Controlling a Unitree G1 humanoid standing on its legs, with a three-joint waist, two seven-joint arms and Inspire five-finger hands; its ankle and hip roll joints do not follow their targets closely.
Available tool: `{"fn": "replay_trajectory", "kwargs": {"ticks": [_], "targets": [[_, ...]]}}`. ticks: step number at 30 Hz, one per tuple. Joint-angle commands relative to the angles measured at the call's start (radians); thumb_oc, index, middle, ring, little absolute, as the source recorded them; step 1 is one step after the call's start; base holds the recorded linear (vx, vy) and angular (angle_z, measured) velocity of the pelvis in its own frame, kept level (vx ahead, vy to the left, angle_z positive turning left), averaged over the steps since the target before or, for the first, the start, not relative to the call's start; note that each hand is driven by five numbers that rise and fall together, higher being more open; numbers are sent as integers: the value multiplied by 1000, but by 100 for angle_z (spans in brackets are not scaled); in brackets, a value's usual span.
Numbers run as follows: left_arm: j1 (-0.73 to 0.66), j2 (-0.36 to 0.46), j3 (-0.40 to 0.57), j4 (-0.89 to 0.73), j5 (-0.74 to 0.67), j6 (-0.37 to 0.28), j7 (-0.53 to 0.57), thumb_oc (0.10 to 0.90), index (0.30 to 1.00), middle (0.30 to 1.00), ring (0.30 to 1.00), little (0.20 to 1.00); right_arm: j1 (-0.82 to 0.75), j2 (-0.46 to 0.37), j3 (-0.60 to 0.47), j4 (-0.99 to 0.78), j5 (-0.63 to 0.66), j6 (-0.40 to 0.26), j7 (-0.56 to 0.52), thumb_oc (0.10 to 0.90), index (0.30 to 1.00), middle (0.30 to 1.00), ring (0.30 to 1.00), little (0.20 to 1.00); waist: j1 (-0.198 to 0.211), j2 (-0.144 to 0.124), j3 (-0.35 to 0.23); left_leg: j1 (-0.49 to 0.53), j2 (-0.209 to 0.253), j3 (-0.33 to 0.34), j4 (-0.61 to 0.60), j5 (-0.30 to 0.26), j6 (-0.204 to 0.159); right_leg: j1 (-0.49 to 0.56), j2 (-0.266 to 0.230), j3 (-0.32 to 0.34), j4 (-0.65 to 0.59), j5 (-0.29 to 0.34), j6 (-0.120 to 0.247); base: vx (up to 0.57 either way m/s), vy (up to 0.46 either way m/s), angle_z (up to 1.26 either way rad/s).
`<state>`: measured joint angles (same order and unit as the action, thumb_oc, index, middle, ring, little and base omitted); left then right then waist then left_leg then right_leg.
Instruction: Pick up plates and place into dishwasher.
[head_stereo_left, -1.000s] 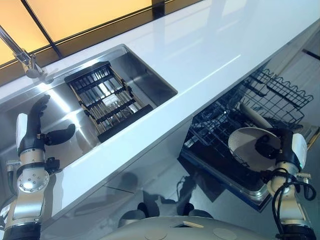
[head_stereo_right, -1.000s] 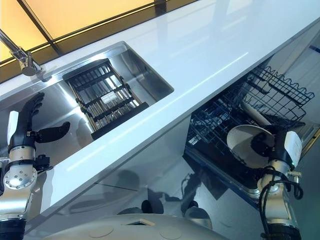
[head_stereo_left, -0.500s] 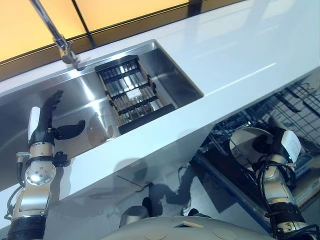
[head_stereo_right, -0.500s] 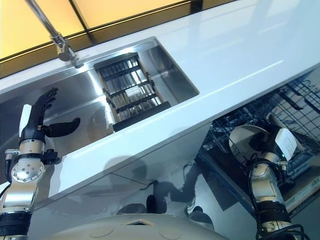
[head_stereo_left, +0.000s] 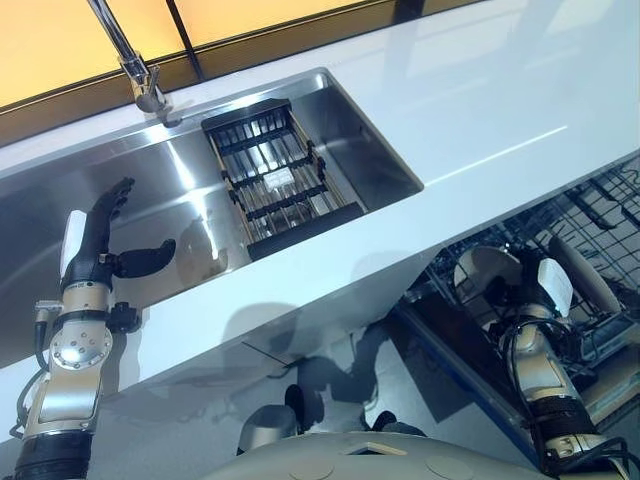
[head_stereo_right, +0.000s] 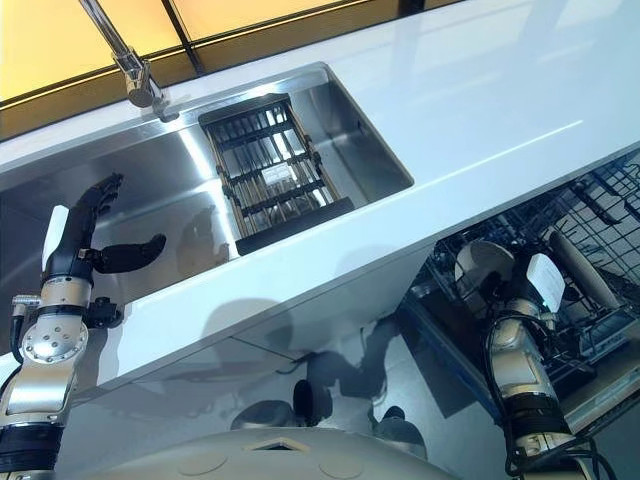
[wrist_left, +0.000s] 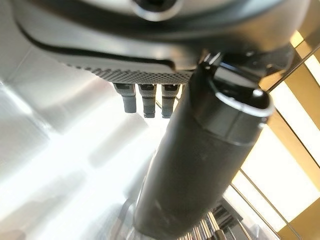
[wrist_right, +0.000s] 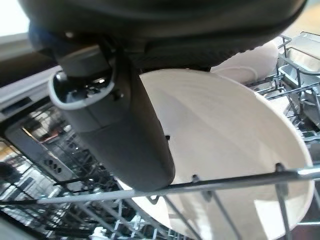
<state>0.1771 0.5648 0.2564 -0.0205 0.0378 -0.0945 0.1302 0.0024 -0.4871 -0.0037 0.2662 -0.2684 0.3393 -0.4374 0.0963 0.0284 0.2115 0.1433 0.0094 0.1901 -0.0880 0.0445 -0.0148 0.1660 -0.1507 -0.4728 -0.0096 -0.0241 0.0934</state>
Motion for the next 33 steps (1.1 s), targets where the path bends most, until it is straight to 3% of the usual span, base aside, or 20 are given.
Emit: {"fn": "replay_trajectory", "kwargs": {"ticks": [1,8,12,16,18,22,27,29,33], "targets": [[-44,98,38,-101,-9,-92,38,800,900,900,900,900,-31,-38,-29,-166,27,-133,-58,800,900,900,900,900,-13,-4,-60,20,-72,36,39,-147,49,-153,-39,26,181,14,96,-26,-1,-6],[-40,109,57,-107,-23,-80,38,800,900,900,900,900,-2,-62,-152,-291,193,-247,-93,800,900,900,900,900,-45,-14,-59,28,-70,64,43,-158,51,-157,-31,50,178,15,101,-32,-11,-12],[-38,115,63,-97,-30,-86,40,800,900,900,900,900,18,-36,-198,-337,495,-373,0,800,900,900,900,900,-62,-18,-61,40,-67,82,40,-164,48,-148,-22,64,169,4,101,-39,-16,-15],[-36,117,66,-58,-36,-126,46,800,900,900,900,900,32,52,-218,-301,819,-501,160,800,900,900,900,900,-78,-24,-68,33,-62,101,44,-159,44,-146,-13,72,145,7,94,-57,-20,-18],[-33,122,71,-44,-43,-136,49,800,900,900,900,900,41,89,-239,-276,848,-587,197,800,900,900,900,900,-86,-26,-73,34,-59,114,46,-160,43,-141,-8,77,129,4,93,-35,-32,-12],[-28,125,85,-26,-49,-145,55,800,900,900,900,900,62,118,-280,-246,925,-647,214,800,900,900,900,900,-102,-27,-76,36,-54,136,49,-161,42,-133,4,89,111,-4,88,-23,-28,-24],[-24,121,94,4,-43,-161,65,800,900,900,900,900,99,148,-308,-192,965,-695,249,800,900,900,900,900,-127,-24,-74,36,-48,158,63,-166,41,-125,16,112,100,-20,79,-6,-29,-17],[-31,120,91,6,-39,-155,69,800,900,900,900,900,104,152,-303,-150,979,-662,282,800,900,900,900,900,-131,-23,-73,34,-47,164,66,-166,41,-123,20,117,96,-22,75,5,-29,-24],[-39,129,84,19,-38,-150,78,800,900,900,900,900,111,151,-305,-59,937,-717,162,800,900,900,900,900,-138,-20,-69,32,-45,172,73,-168,40,-117,25,122,91,-26,70,18,-34,-12]]}}
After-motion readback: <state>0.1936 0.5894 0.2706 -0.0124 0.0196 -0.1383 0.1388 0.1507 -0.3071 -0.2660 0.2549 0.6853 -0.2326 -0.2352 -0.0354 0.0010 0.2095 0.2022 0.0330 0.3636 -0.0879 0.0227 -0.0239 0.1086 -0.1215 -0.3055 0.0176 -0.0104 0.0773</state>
